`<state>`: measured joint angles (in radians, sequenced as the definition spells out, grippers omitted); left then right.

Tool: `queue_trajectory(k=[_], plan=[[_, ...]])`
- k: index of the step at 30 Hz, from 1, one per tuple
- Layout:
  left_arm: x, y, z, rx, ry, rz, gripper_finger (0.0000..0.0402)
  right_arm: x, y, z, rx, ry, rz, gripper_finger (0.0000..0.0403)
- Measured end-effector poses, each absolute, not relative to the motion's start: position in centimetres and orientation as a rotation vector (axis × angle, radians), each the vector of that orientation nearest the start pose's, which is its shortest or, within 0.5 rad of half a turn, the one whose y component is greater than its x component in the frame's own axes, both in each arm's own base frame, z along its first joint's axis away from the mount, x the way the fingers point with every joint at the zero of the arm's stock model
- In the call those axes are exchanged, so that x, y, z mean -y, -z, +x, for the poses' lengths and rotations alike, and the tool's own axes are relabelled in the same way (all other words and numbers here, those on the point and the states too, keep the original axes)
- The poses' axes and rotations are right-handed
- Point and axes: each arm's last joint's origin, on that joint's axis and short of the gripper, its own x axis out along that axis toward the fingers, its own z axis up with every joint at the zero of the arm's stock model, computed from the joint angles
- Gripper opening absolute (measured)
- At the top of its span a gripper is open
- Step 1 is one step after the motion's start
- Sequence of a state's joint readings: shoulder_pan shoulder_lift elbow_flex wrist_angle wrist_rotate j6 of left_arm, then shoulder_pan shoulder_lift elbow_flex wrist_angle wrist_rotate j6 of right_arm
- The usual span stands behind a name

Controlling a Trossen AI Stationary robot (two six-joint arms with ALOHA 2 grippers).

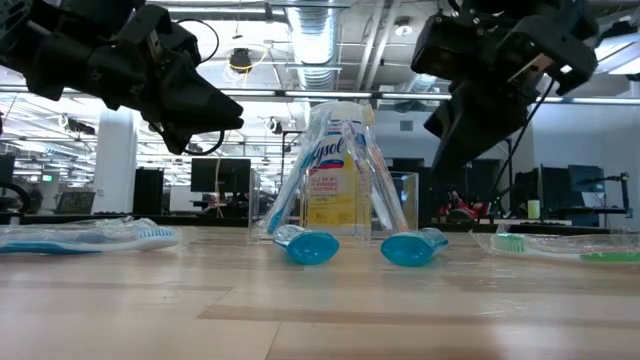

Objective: Pick & Place toothbrushing station
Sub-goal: Put the right blue mouthwash into the transparent organizer

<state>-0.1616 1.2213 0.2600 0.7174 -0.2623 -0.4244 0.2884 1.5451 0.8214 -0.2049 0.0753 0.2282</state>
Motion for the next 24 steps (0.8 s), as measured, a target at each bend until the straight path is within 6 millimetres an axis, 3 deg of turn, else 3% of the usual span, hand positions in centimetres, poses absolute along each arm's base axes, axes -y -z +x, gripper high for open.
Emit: queue_trajectory(k=[16,24], plan=[[2.7,-16.2,21.0,-0.215,-0.15,-0.37,0.0093,-8.2,-14.9,28.7,-1.022,-0.061,0.043,0.0004],[2.7,-16.1,21.0,-0.217,-0.15,-0.369,0.0093,-8.1,-14.7,28.6,-1.043,-0.057,0.035,0.0094]])
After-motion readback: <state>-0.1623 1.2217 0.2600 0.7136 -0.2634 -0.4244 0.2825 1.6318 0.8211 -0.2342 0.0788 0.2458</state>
